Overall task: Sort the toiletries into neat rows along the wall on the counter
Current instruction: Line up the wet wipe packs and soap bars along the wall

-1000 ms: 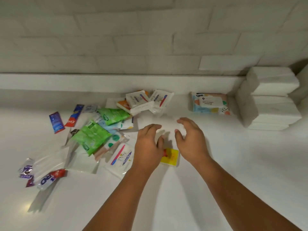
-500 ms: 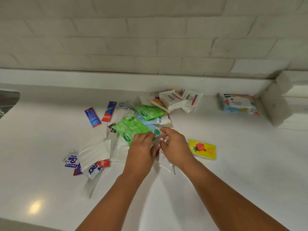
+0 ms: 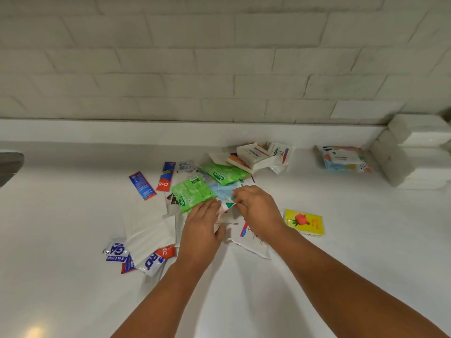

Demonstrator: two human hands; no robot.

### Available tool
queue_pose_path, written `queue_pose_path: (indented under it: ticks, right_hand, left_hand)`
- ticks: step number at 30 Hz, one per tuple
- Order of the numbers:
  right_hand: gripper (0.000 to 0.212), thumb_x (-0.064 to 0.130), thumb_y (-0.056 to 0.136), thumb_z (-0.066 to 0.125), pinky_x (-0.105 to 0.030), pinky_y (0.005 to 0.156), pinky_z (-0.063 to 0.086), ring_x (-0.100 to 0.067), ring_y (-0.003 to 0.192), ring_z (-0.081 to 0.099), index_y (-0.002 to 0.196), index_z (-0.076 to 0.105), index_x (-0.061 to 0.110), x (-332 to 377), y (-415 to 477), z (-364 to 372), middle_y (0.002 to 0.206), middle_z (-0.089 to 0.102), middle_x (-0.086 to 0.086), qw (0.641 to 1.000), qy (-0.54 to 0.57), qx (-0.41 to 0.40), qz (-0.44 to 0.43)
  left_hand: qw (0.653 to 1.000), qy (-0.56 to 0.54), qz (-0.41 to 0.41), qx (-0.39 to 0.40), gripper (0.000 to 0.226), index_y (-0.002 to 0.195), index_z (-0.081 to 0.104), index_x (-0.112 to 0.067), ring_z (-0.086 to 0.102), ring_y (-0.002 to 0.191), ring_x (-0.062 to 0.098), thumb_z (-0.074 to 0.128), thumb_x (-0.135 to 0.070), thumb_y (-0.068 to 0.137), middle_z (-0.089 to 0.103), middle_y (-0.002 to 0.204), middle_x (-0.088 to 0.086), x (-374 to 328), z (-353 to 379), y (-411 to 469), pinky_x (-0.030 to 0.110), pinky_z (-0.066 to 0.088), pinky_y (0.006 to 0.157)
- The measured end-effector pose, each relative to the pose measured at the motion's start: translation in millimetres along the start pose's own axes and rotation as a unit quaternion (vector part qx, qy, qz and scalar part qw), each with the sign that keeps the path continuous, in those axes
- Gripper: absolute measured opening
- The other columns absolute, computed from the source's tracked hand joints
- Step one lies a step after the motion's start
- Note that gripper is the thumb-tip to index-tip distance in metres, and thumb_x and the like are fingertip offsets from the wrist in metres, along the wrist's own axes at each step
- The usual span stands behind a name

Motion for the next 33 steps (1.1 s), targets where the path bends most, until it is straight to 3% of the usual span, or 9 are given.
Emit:
queue_pose_path:
  ticks: [6, 9, 13, 18, 20, 23, 25, 27, 33]
  right_hand:
    - [0.009, 0.017, 0.090, 0.064, -0.034, 0.081, 0.054, -0.015, 0.087, 0.068, 0.096, 0.071, 0.020, 13, 0, -20, 0.094, 0.074, 0.004, 0.990, 0.127, -0.026, 0.048]
    - [0.011, 0.015, 0.091, 0.063, -0.039, 0.081, 0.057, -0.013, 0.089, 0.068, 0.087, 0.067, 0.025, 14, 1, -34, 0.096, 0.074, 0.007, 0.980, 0.183, -0.047, 0.055]
    - [0.021, 0.018, 0.091, 0.066, -0.044, 0.079, 0.059, -0.015, 0.086, 0.070, 0.076, 0.059, 0.030, 2, 4, -55, 0.091, 0.072, 0.001, 0.953, 0.272, -0.066, 0.112]
    - [0.019, 0.011, 0.093, 0.064, -0.046, 0.066, 0.062, -0.033, 0.085, 0.072, 0.077, 0.054, 0.010, -28, -1, -83, 0.090, 0.067, -0.025, 0.889, 0.397, -0.091, 0.210]
    - [0.018, 0.012, 0.094, 0.062, -0.045, 0.062, 0.061, -0.032, 0.081, 0.072, 0.081, 0.052, 0.005, -43, -7, -92, 0.087, 0.067, -0.024, 0.866, 0.433, -0.083, 0.237]
    - [0.017, 0.014, 0.095, 0.061, -0.039, 0.057, 0.060, -0.026, 0.070, 0.070, 0.090, 0.052, 0.001, -65, -21, -103, 0.077, 0.067, -0.017, 0.846, 0.455, -0.066, 0.269]
    - [0.020, 0.021, 0.094, 0.064, -0.040, 0.059, 0.060, -0.029, 0.071, 0.068, 0.093, 0.057, 0.002, -80, -31, -108, 0.085, 0.068, -0.021, 0.837, 0.467, -0.051, 0.281]
    - [0.025, 0.029, 0.089, 0.069, -0.040, 0.060, 0.060, -0.028, 0.072, 0.069, 0.098, 0.062, 0.006, -95, -41, -115, 0.089, 0.072, -0.016, 0.832, 0.474, -0.025, 0.286]
    - [0.034, 0.015, 0.082, 0.077, -0.041, 0.067, 0.062, -0.025, 0.084, 0.075, 0.109, 0.058, 0.009, -152, -74, -127, 0.096, 0.076, -0.008, 0.797, 0.498, -0.020, 0.341]
  left_hand:
    - [0.988, -0.097, -0.076, -0.092, 0.040, 0.122, 0.066, -0.018, 0.056, 0.102, 0.010, 0.078, -0.022, 0.084, 0.067, 0.114, -0.004, 10, -35, 5, 0.025, 0.046, 0.089]
    - [0.972, -0.156, -0.165, -0.064, 0.045, 0.125, 0.063, -0.026, 0.054, 0.100, 0.002, 0.078, -0.032, 0.084, 0.064, 0.116, -0.010, 23, -38, 8, 0.021, 0.044, 0.087]
    - [0.963, -0.209, -0.169, -0.023, 0.045, 0.124, 0.064, -0.025, 0.062, 0.101, 0.008, 0.078, -0.038, 0.082, 0.068, 0.112, -0.009, 15, -40, 14, 0.026, 0.053, 0.085]
    - [0.928, -0.300, -0.222, -0.004, 0.045, 0.119, 0.064, -0.022, 0.068, 0.096, 0.009, 0.079, -0.038, 0.079, 0.070, 0.109, -0.010, 4, -37, 29, 0.015, 0.056, 0.065]
    - [0.900, -0.367, -0.237, 0.000, 0.032, 0.108, 0.067, -0.020, 0.072, 0.086, 0.006, 0.080, -0.029, 0.080, 0.074, 0.099, -0.009, -8, -35, 37, 0.017, 0.057, 0.060]
    - [0.823, -0.510, -0.251, 0.015, 0.025, 0.108, 0.069, -0.010, 0.074, 0.094, 0.018, 0.075, -0.014, 0.085, 0.077, 0.100, 0.003, -29, -21, 48, 0.043, 0.061, 0.080]
    - [0.770, -0.580, -0.265, 0.022, 0.023, 0.112, 0.068, -0.006, 0.073, 0.101, 0.027, 0.069, -0.009, 0.089, 0.076, 0.106, 0.010, -44, -6, 53, 0.047, 0.059, 0.086]
    - [0.739, -0.610, -0.285, 0.034, 0.023, 0.113, 0.068, -0.006, 0.072, 0.100, 0.030, 0.065, -0.009, 0.091, 0.075, 0.108, 0.013, -63, 11, 57, 0.044, 0.061, 0.078]
    - [0.758, -0.578, -0.292, 0.081, 0.022, 0.112, 0.070, -0.007, 0.073, 0.098, 0.031, 0.068, -0.012, 0.091, 0.076, 0.105, 0.013, -118, 65, 68, 0.046, 0.058, 0.085]
Point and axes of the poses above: each hand's wrist, its own y-axis towards the middle knuckle, its own z-axis out of the palm, x = y × z, the point moved 7 cm from there along y, towards the middle knuckle
